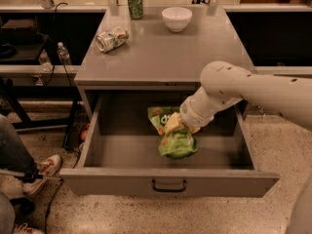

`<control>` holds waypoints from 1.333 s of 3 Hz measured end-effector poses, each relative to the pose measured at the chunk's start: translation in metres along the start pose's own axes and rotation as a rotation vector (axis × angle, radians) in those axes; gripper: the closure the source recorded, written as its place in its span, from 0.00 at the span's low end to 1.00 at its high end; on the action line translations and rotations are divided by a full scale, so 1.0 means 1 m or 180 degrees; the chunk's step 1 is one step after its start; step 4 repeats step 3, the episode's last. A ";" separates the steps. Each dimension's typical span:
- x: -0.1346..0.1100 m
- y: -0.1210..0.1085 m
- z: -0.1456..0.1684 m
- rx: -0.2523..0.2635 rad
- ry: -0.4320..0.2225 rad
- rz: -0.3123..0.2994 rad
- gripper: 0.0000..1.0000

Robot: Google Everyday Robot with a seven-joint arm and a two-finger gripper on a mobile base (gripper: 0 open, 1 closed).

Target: Place green rice chip bag into top drawer

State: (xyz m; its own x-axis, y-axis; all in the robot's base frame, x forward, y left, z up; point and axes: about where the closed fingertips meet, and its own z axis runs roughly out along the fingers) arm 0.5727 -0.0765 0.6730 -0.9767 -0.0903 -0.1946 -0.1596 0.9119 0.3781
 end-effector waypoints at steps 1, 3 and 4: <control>0.005 -0.003 0.004 -0.0020 0.0016 0.0006 0.00; -0.017 -0.047 -0.073 -0.0053 -0.0540 0.0270 0.00; -0.017 -0.047 -0.073 -0.0053 -0.0540 0.0270 0.00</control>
Offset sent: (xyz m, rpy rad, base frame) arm 0.0112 -0.0537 0.0320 0.0390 -0.0771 -0.0958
